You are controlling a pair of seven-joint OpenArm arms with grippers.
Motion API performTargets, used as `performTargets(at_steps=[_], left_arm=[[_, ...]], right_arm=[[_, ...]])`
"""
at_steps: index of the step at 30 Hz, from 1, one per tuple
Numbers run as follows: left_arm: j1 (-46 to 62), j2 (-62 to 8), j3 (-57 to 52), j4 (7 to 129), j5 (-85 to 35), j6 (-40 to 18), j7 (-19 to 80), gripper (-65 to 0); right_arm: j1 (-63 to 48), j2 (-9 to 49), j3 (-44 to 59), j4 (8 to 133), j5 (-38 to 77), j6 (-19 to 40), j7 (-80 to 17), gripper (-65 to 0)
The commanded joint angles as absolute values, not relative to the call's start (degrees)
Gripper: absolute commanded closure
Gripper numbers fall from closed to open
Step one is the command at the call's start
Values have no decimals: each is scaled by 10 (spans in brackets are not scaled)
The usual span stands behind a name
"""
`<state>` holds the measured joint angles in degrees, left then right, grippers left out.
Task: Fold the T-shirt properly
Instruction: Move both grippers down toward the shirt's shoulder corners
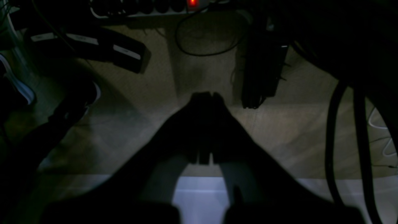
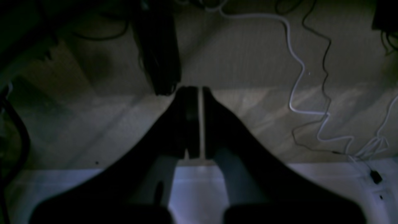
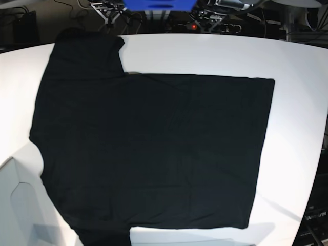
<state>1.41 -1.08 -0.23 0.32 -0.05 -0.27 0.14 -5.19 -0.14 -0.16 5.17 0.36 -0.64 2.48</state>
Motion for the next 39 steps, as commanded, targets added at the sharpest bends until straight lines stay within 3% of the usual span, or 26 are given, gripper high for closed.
performTargets(at_steps=[1,34,39], left_arm=[[17,-11,0,3,0,-2,4,0],[38,-17,-2,4,0,-2,0,0],[114,-38,-4,116,0,-2,0,0]], right_arm=[[-60,-3,-1,55,3,3,22,0],[-87,-3,-2,60,3,3,28,0],[-148,-5,-2,146,3,3,24,0]])
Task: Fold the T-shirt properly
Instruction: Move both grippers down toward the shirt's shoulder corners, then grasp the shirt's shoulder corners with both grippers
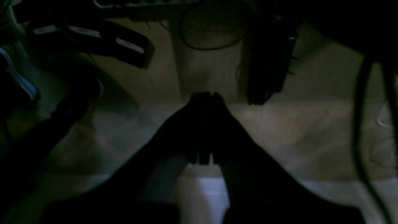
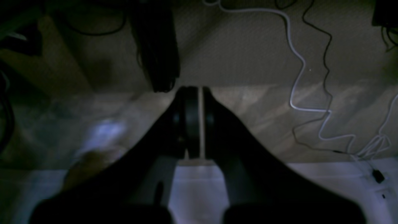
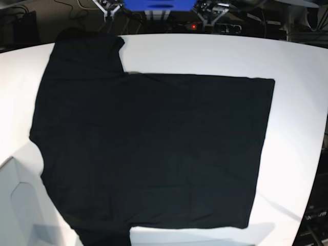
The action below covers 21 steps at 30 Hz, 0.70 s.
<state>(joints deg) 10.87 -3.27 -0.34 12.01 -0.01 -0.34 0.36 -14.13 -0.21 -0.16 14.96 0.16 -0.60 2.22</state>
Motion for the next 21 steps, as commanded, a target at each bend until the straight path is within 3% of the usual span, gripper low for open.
performTargets(at_steps=[1,15,21], left_arm=[[138,-42,-4,154,0,-2,3,0],[461,-116,-4,708,-3,-3,5,0],[548,-175,-4,895,-102,-3,6,0]], right_arm=[[-167,-7,-2,173,3,3,23,0],[-460,-25,-3,622,3,3,22,0],[-587,-24,-3,857,3,3,22,0]])
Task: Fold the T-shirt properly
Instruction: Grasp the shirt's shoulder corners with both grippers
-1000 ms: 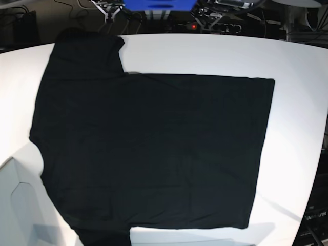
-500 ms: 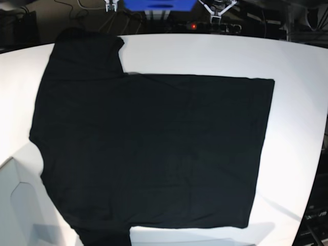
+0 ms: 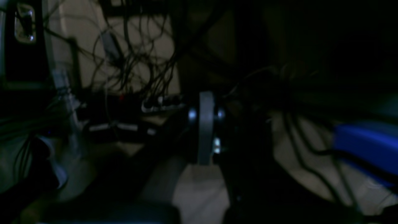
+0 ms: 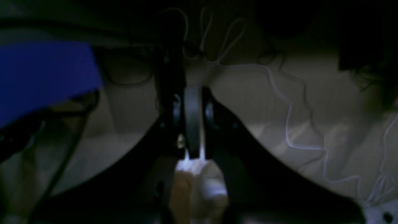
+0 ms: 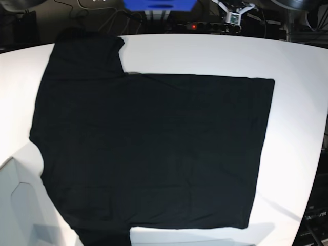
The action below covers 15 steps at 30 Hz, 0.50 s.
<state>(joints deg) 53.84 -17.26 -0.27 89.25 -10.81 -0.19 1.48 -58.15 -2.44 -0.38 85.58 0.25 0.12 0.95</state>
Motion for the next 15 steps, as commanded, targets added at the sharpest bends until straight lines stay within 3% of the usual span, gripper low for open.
performTargets(at_steps=[1,5,11,15], left_arm=[[559,-188,-4,923,-129,-3,6,-1],[585,-238,-4,1008,-214,-1,6,-41],[603,-263,-26,1098,-249,2,5,-242],[590,-234,-90,1113,-250,-1,5,-295]], right_arm=[[-604,-24,-2,896,3,3,22,0],[-656,-24,0,1030,2,3,2,0],[-669,-23,0,1164,2,3,-103,0],[-625,-23,0,1164,1,3,-110,-108]])
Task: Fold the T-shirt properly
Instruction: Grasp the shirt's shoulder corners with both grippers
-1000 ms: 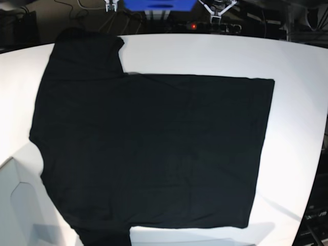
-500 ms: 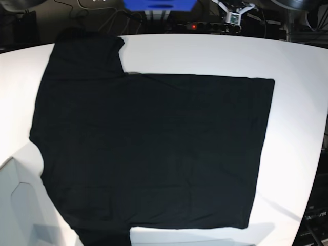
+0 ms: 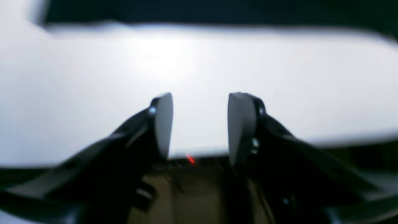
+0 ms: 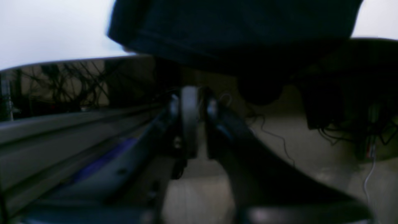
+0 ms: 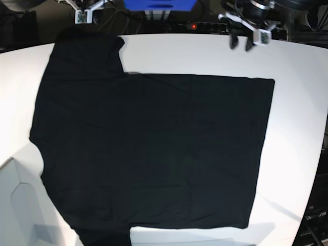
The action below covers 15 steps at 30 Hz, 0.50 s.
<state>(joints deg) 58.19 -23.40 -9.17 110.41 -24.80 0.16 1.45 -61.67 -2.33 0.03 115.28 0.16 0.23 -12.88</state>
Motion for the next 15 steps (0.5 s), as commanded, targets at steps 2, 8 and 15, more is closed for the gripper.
performTargets(at_steps=[2,8,15], left_arm=[[567,-217,-120,1113,-250,-2,5,-321],[509,-189,-189,1105,-250,-2,6,-403],[401,-147,-263,1026,-265,-4,97,-408]], right_arm=[[-615,-23,0,1165,1,3,-108,-179],[-582,-9,-3,1165,1,3,-106,-309],[-556,18,0,1165,1,3,-107,-309]])
